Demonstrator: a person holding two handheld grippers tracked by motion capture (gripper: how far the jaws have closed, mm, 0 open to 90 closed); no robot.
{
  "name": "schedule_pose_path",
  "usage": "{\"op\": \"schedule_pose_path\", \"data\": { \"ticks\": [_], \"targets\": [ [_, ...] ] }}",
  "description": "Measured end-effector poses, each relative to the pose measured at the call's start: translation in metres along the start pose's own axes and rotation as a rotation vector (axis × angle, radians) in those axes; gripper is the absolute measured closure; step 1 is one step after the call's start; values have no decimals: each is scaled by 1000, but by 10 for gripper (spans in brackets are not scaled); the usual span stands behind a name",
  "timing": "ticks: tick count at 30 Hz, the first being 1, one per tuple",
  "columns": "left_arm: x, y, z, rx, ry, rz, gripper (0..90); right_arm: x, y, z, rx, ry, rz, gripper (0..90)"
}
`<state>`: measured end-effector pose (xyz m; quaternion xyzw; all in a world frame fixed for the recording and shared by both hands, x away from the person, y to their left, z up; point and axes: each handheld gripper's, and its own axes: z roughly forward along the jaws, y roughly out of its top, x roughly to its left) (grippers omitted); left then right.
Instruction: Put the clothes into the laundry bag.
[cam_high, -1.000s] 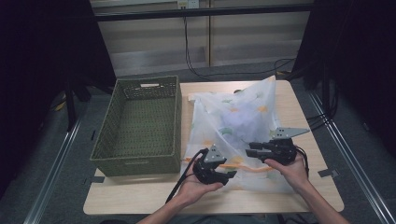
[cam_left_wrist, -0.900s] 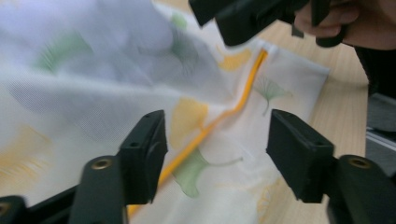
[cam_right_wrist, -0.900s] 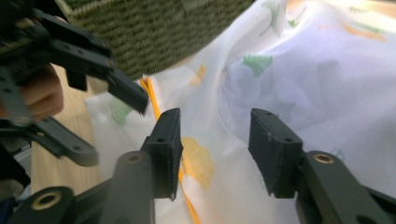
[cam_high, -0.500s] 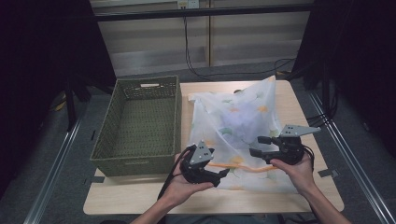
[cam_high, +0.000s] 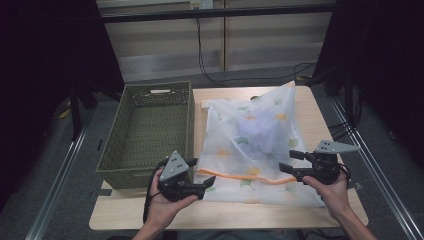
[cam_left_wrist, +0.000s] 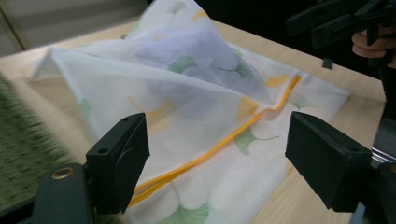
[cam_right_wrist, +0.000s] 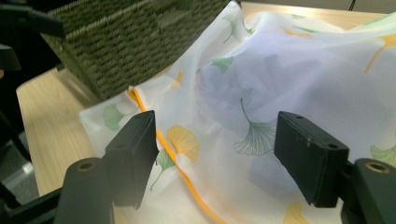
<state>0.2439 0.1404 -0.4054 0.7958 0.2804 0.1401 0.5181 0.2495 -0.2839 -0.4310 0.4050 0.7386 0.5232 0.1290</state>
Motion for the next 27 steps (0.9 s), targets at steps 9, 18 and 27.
{"op": "schedule_pose_path", "data": {
  "ticks": [9,18,27],
  "targets": [
    [19,-24,-38,-35,100,-60,214,-2,-9,-13,-3,-4,5,321],
    [36,-46,-71,-61,191,-78,207,-14,-19,-28,-48,-77,39,283],
    [54,-64,-86,-74,298,-111,208,-19,-25,-33,-94,-77,58,312]
  ]
}}
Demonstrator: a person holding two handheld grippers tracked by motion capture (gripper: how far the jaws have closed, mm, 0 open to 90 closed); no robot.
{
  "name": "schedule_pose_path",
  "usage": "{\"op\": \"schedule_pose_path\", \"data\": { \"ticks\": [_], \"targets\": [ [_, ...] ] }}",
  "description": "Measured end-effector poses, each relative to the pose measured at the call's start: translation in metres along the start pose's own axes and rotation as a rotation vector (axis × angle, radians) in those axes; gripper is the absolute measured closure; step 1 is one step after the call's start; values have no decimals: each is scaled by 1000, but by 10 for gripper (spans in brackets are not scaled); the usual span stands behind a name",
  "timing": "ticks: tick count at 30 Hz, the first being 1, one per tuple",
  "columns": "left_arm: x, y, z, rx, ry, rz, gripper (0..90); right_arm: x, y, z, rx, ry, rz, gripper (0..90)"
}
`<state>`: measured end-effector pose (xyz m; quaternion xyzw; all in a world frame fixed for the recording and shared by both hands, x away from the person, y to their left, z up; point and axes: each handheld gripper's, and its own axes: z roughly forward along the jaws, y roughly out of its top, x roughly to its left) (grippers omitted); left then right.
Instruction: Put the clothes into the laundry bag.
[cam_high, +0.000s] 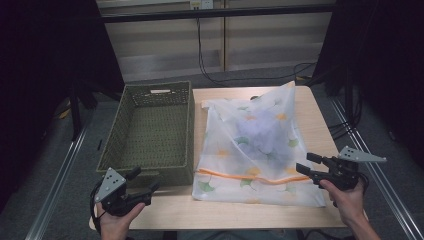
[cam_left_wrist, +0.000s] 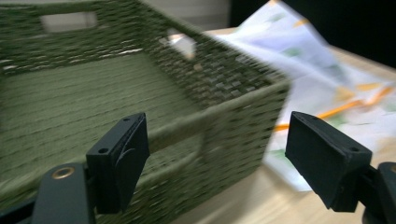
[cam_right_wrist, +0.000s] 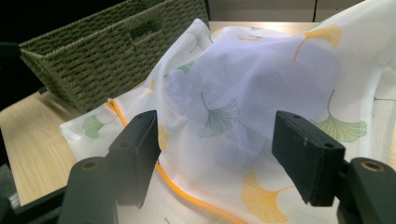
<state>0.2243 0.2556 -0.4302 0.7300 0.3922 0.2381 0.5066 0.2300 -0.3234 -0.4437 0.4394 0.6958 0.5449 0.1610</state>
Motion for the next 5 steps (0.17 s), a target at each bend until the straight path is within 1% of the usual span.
{"op": "schedule_pose_path", "data": {
  "ticks": [1,2,3,4,5],
  "targets": [
    [0,-1,1,-4,-5,-13,187,-1,-1,0,-2,-2,7,300],
    [0,-1,1,-3,-14,-34,185,-1,-1,0,1,4,3,295],
    [1,0,0,2,-18,-32,185,0,0,1,7,18,6,299],
    [0,0,-1,-8,-13,-38,185,1,0,2,13,7,0,305],
    [1,0,-1,-19,-14,-43,185,3,0,3,21,10,-2,306]
  ]
}}
